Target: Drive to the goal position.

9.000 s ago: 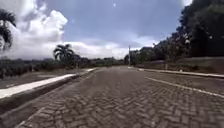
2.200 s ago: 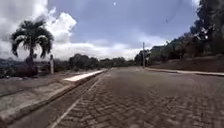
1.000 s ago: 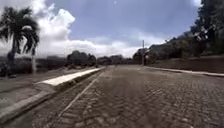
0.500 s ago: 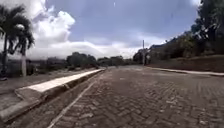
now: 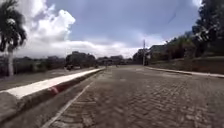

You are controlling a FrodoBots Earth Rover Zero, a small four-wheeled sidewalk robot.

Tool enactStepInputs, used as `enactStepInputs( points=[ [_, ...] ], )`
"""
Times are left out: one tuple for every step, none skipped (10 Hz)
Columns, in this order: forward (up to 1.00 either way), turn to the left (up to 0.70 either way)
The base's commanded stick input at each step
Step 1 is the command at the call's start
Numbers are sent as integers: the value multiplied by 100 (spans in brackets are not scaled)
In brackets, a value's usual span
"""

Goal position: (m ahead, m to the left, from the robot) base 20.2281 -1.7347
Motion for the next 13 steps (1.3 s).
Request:
enactStepInputs(
  points=[
    [100, 1],
    [100, 10],
    [100, 19],
    [100, 25],
    [100, 13],
    [100, 1],
    [100, 0],
    [100, 0],
    [100, 0],
    [100, 0],
    [100, 0],
    [100, 0],
    [100, 0]
  ],
)
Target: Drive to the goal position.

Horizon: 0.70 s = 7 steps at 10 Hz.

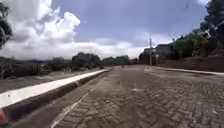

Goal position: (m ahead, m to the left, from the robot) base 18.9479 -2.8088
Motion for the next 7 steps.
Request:
enactStepInputs(
  points=[
    [100, 0],
    [100, 0],
    [100, 0],
    [100, 0],
    [100, 0],
    [100, 0],
    [100, 0]
  ],
)
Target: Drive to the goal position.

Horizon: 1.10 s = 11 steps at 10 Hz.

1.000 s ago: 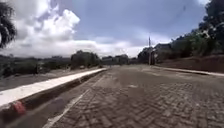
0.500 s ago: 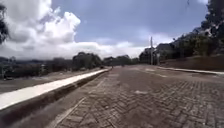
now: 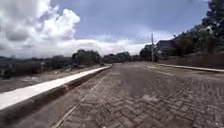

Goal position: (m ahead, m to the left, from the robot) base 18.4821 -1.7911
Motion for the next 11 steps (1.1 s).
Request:
enactStepInputs(
  points=[
    [100, 0],
    [100, 0],
    [100, 0],
    [100, 0],
    [100, 0],
    [100, 0],
    [100, 0],
    [100, 0],
    [100, 0],
    [100, 0],
    [100, 0]
  ],
)
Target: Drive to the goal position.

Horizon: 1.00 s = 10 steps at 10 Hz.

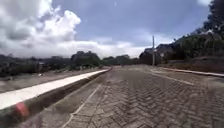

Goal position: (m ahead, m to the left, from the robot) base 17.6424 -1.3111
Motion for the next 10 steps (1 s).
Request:
enactStepInputs(
  points=[
    [100, 0],
    [100, 0],
    [100, 0],
    [100, 0],
    [100, 0],
    [100, 0],
    [100, 0],
    [100, 0],
    [100, 0],
    [100, -3]
  ],
)
